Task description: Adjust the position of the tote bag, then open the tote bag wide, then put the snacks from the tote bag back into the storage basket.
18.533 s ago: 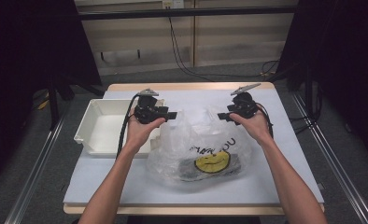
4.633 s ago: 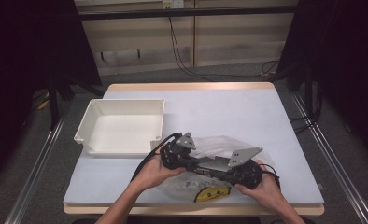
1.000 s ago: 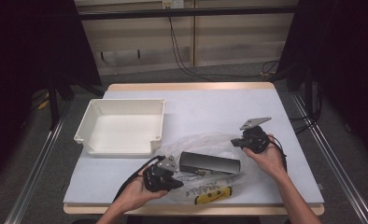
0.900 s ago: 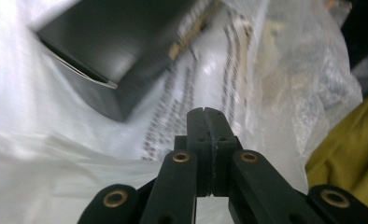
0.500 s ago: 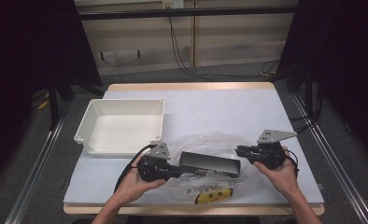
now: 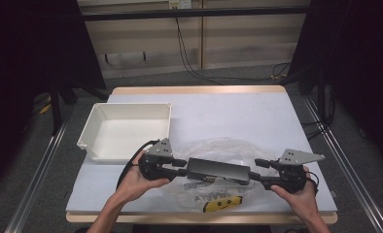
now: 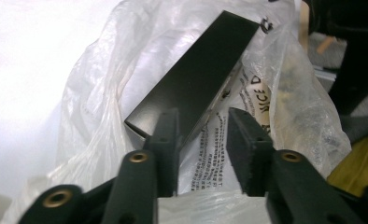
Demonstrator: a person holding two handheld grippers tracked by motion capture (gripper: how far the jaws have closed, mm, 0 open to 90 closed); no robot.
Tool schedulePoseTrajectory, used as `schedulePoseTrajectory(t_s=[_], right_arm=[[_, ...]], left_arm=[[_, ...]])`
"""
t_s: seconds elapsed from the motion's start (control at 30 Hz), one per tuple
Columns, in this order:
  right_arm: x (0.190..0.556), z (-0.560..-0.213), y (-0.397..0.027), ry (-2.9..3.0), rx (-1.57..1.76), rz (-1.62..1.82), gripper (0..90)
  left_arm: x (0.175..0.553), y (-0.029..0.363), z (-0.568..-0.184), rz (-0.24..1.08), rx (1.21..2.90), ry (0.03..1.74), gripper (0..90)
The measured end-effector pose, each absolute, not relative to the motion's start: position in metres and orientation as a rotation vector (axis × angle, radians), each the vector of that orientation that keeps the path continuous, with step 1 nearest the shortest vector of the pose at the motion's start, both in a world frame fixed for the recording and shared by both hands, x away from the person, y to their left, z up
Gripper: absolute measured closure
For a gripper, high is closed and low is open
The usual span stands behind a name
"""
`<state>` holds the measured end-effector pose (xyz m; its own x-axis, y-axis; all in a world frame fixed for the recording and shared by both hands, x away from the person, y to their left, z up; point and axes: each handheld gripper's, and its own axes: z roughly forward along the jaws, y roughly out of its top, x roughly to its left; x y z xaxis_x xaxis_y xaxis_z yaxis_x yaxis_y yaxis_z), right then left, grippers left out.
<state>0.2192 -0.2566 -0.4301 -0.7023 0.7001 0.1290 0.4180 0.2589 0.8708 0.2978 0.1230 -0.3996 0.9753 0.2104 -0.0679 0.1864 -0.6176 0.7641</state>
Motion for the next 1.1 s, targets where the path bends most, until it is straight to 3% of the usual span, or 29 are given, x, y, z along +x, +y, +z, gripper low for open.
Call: schedulePoseTrajectory(t_s=[0.43, 0.77, 1.1], right_arm=[[0.202, -0.430, -0.262, 2.210, 1.054, 1.449, 38.9], [0.205, -0.429, -0.262, 2.210, 1.059, 1.435, 34.3], [0.206, -0.430, -0.261, 2.219, 1.047, 1.439, 33.9]], left_arm=[[0.318, 0.100, -0.381, 0.113, 2.310, 0.179, 40.9], [0.329, 0.088, -0.381, 0.064, 2.414, 0.163, 41.7], [0.332, 0.073, -0.381, 0.068, 2.490, 0.043, 50.5]])
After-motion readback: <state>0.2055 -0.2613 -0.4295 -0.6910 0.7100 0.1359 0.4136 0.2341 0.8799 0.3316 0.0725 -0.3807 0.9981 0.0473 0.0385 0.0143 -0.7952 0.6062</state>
